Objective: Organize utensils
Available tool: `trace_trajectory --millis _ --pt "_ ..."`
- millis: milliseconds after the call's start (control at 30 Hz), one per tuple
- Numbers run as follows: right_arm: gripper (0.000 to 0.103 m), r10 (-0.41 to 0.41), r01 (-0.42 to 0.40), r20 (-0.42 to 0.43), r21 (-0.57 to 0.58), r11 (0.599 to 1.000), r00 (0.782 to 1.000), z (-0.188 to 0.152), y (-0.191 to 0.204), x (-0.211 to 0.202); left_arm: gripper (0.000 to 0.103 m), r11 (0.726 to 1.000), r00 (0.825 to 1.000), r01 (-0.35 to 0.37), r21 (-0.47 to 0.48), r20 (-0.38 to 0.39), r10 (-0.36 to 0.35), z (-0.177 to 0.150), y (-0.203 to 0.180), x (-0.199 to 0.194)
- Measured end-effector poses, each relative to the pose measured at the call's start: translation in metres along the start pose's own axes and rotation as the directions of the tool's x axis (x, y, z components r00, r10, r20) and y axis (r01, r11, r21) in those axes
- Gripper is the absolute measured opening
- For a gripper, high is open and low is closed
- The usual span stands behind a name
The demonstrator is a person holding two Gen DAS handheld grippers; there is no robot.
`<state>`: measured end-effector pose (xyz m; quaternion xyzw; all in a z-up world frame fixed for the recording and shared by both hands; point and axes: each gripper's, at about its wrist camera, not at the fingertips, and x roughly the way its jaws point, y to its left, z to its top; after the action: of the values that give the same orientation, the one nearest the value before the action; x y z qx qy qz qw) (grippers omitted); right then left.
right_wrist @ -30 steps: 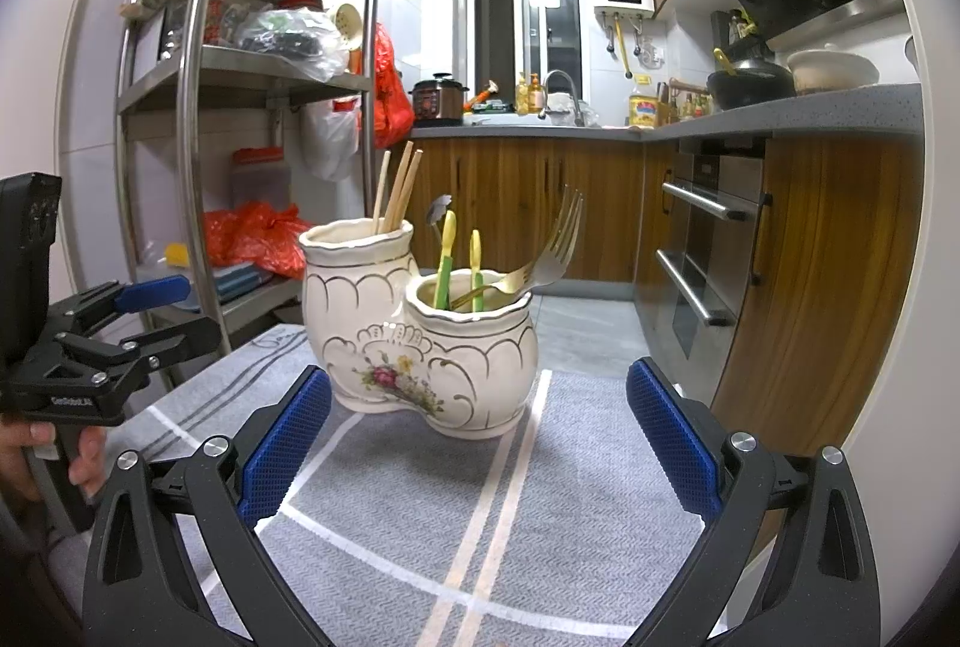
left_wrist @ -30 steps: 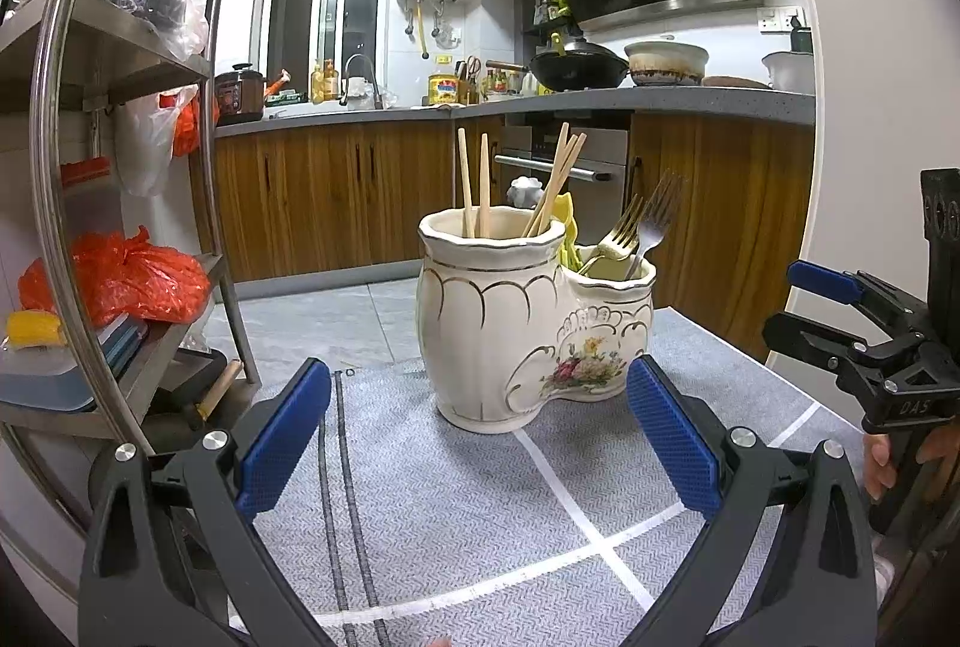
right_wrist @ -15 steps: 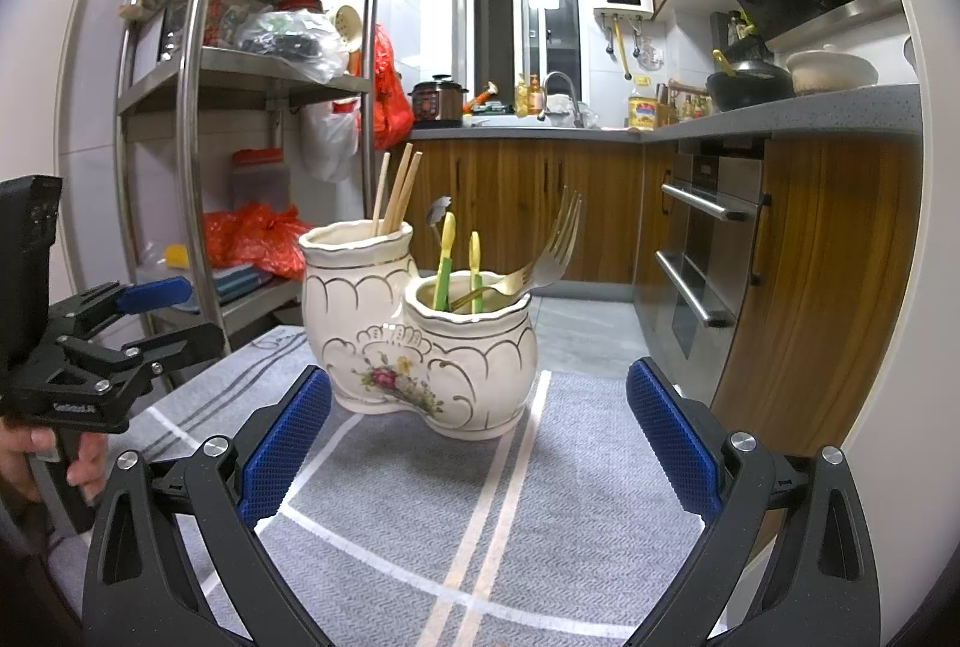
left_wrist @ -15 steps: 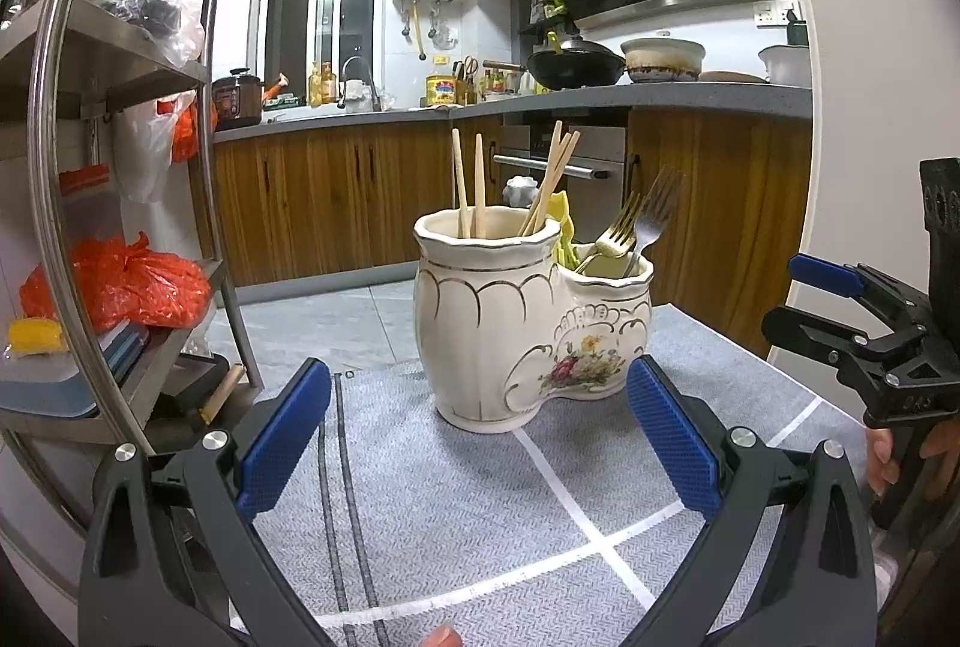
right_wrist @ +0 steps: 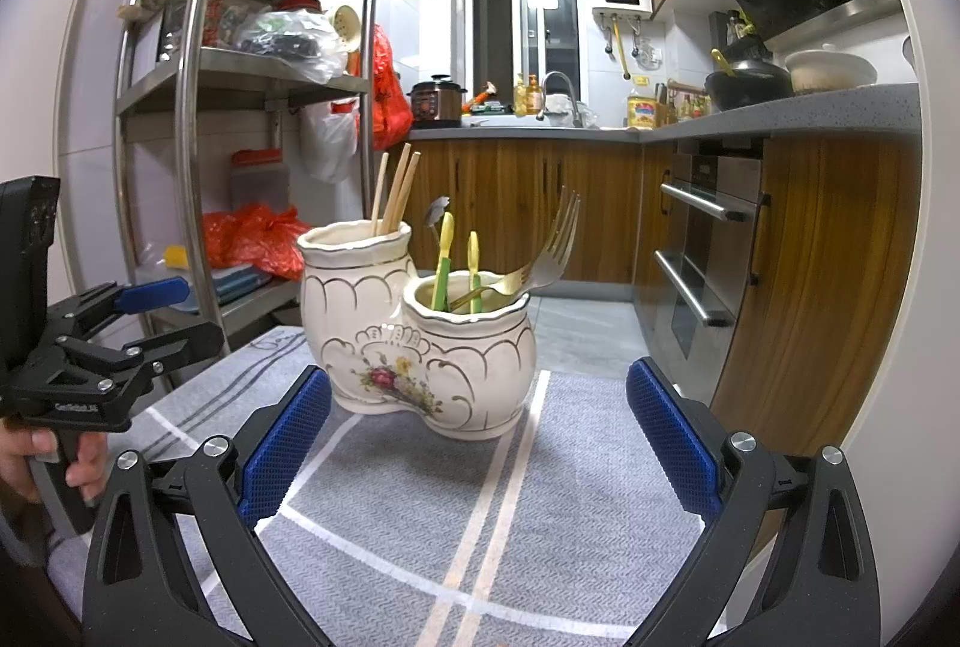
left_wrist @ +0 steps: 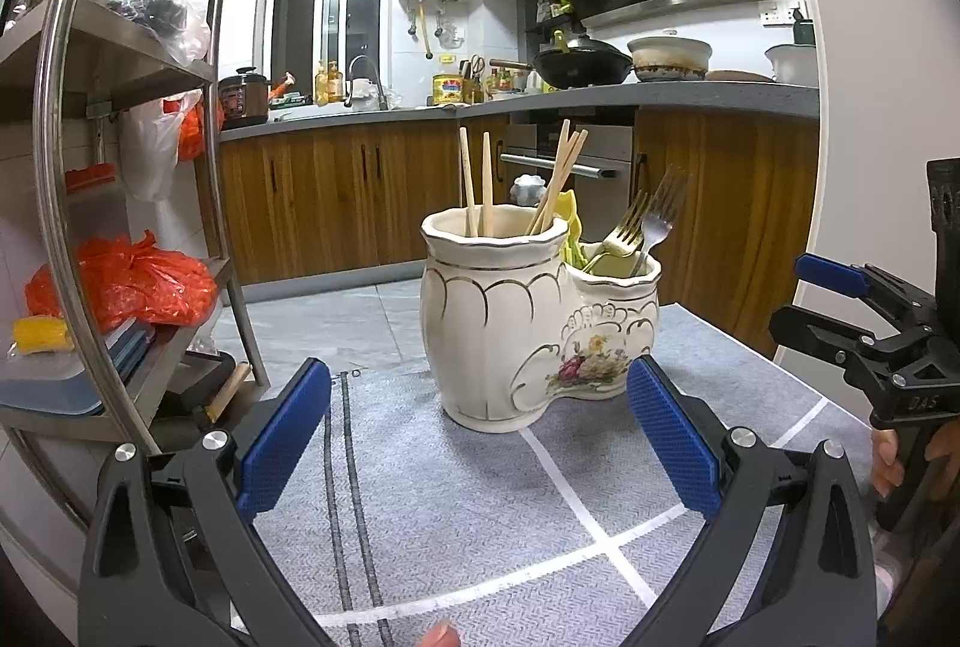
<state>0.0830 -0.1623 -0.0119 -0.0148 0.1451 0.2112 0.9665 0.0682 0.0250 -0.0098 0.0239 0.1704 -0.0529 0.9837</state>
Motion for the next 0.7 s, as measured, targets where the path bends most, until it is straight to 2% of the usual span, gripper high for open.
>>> trace_trajectory --millis 700 --pt "0.098 0.000 0.000 0.000 0.000 1.000 1.000 -0.0002 -0.0001 0.0000 0.097 1.000 0.999 -0.025 0.002 0.029 0.025 0.0004 0.0008 -0.0064"
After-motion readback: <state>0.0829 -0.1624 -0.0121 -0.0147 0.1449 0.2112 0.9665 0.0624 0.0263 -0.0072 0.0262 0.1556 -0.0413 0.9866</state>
